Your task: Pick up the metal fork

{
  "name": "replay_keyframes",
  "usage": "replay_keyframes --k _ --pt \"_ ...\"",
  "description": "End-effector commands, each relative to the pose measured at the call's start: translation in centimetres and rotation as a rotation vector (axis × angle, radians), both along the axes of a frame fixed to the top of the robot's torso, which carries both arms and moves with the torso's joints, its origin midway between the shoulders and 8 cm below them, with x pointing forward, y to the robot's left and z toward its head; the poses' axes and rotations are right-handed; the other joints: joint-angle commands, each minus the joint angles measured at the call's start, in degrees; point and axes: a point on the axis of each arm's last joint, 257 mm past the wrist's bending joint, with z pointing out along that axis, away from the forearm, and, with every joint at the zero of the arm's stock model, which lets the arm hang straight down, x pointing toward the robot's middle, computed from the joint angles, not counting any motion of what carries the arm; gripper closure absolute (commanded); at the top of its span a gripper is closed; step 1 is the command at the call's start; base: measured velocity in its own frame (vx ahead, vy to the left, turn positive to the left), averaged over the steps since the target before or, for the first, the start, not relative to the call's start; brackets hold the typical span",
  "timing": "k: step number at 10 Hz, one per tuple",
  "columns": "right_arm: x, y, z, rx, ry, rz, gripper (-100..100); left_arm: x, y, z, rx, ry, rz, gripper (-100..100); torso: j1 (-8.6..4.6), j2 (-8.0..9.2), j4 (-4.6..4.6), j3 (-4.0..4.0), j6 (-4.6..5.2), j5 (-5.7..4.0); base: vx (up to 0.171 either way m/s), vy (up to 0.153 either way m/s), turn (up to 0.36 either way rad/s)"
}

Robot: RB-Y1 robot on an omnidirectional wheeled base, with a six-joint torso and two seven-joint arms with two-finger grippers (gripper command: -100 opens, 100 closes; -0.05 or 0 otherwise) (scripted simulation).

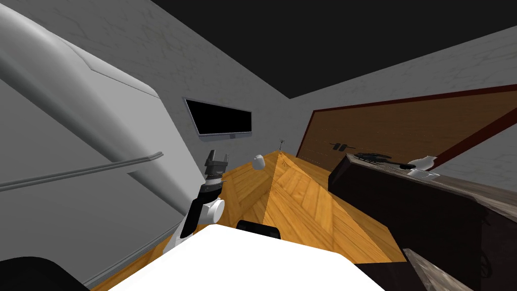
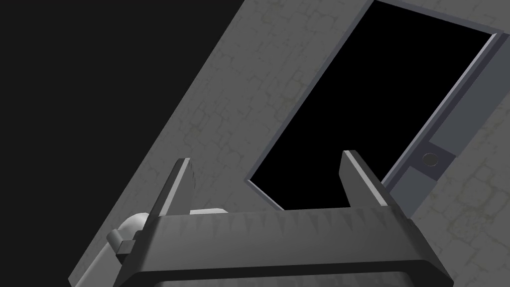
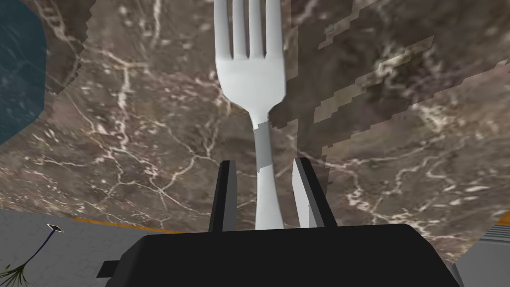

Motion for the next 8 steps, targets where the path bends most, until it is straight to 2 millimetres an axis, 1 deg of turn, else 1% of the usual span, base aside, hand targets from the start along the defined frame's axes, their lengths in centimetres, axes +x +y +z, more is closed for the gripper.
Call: replay_keyframes --k 1,2,3,4,6,7,8 --pt "0.0 0.0 0.0 0.0 0.0 0.0 100 0.0 0.0 0.0 0.0 0.0 0.0 0 0.0 0.0 0.0 0.0 0.0 0.0 0.0 0.0 0.0" --pt "0.0 0.0 0.0 0.0 0.0 0.0 100 0.0 0.0 0.0 0.0 0.0 0.0 0 0.0 0.0 0.0 0.0 0.0 0.0 0.0 0.0 0.0" --pt "0.0 0.0 0.0 0.0 0.0 0.0 0 0.0 0.0 0.0 0.0 0.0 0.0 0 -0.01 0.0 0.0 0.0 -0.01 0.0 0.0 0.0 0.0" --pt "0.1 -0.2 0.9 -0.002 -0.002 0.005 100 0.0 0.0 0.0 0.0 0.0 0.0 0 -0.01 0.0 0.0 0.0 0.0 -0.01 0.005 0.007 -0.066" --pt "0.3 -0.4 2.1 -0.002 -0.002 0.015 100 0.0 0.0 0.0 0.0 0.0 0.0 0 0.1 0.0 -0.01 0.0 0.05 0.04 0.005 0.014 -0.07" --pt "0.2 -0.4 1.8 -0.003 -0.001 0.011 100 0.0 0.0 0.0 0.0 0.0 0.0 0 0.11 0.0 -0.01 -0.01 0.03 0.06 0.0 0.006 -0.01" --pt "0.2 -0.4 1.9 -0.003 -0.001 0.011 0 0.0 0.0 0.0 0.0 0.0 0.0 0 0.07 0.0 0.0 0.0 0.01 0.02 0.0 0.0 0.0"
